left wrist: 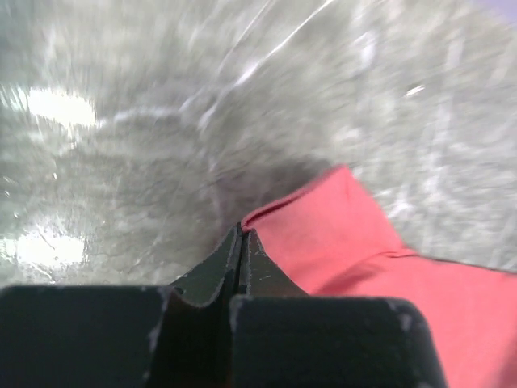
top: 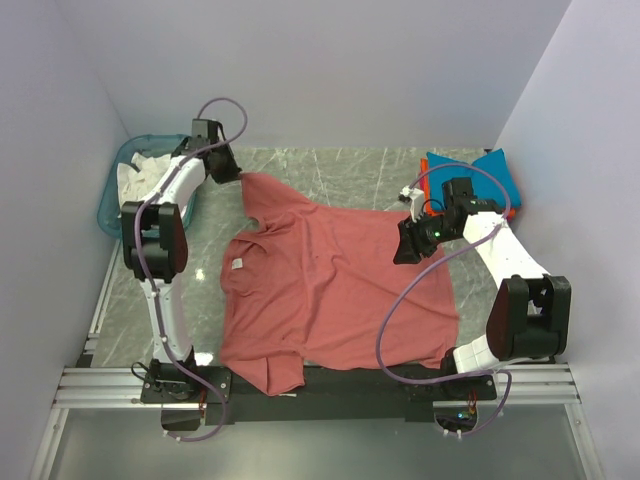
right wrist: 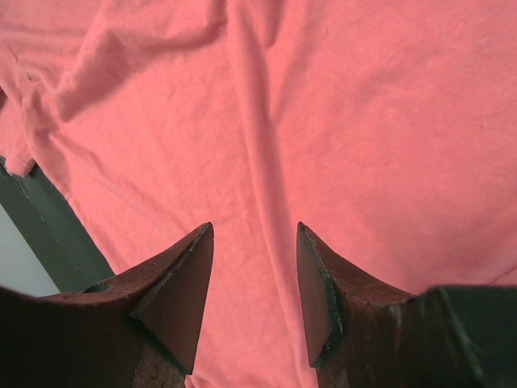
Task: Fold and stack the t-shirts
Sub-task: Flatten the tshirt out
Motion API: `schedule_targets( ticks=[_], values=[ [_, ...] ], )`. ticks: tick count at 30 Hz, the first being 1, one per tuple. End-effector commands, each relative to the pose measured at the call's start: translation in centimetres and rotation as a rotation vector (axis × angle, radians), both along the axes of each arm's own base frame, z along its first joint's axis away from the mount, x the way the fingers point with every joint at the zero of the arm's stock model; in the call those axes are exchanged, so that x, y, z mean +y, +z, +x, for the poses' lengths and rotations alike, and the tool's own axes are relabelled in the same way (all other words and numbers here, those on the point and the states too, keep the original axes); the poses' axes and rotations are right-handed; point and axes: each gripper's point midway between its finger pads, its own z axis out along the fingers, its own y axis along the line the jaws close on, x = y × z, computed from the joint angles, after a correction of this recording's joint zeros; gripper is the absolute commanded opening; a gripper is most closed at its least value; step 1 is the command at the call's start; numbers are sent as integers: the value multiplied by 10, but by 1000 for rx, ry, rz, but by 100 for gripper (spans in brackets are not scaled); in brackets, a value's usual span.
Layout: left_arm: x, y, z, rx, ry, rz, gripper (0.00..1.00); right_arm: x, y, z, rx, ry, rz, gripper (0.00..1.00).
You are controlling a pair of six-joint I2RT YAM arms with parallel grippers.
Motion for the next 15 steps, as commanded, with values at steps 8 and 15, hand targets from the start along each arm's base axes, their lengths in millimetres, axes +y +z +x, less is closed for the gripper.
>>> schedule_targets(
  ticks=[8, 15],
  values=[
    [5, 65, 1, -190, -28, 16, 0, -10, 16, 14, -86, -48, -21, 53],
    [12, 67, -7, -201, -36, 15, 0, -11, 17, 19, -80, -58, -24, 53]
  ],
)
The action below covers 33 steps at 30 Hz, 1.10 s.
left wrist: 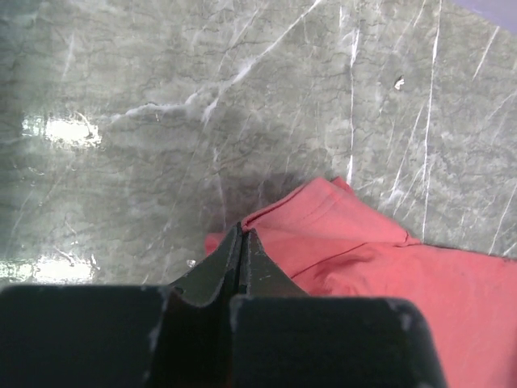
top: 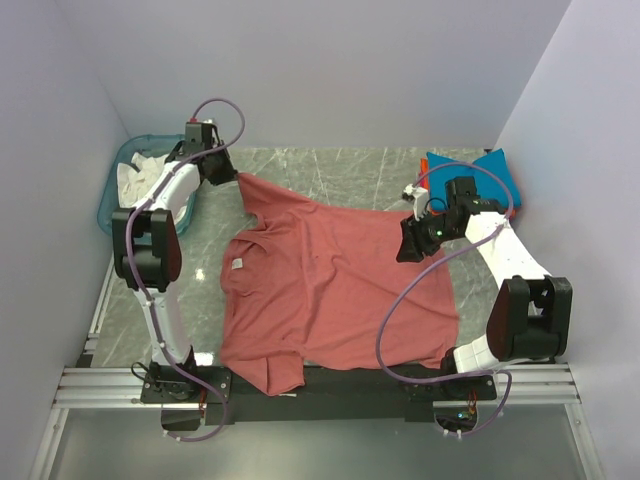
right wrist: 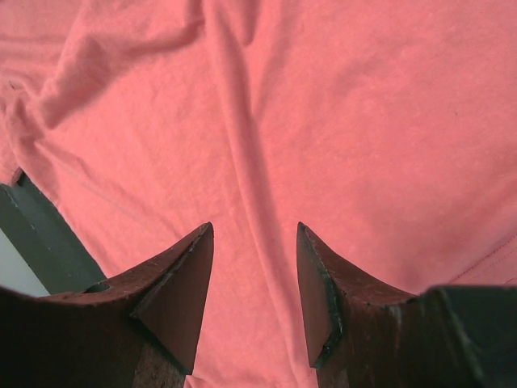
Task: Fold and stack the t-shirts
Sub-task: Flatten the tshirt out
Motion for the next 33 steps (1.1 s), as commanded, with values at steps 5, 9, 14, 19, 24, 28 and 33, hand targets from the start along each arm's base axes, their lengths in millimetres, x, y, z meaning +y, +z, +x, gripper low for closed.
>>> schedule_targets(
  ticks=[5, 9, 14, 19, 24, 28, 33],
  values=[
    [10, 39, 1, -125, -5, -29, 0, -14, 17, 26, -101, -63, -70, 53],
    [16, 57, 0, -175, 16, -51, 0, -30, 16, 47, -102, -139, -152, 53],
    [25, 63, 0, -186, 40, -53, 0, -40, 21, 75, -115, -185, -201, 53],
    [50, 67, -5, -198, 96, -62, 0, -43, 12, 103, -88, -211, -217, 52],
    [73, 63, -20, -184, 173, -95, 0, -42, -3, 135, -46, -227, -216, 51],
    [80, 63, -32, -190, 189, -103, 0, -41, -14, 156, -20, -239, -220, 50],
    [83, 63, -41, -193, 192, -113, 1, -43, -25, 189, -23, -272, -245, 50]
  ],
)
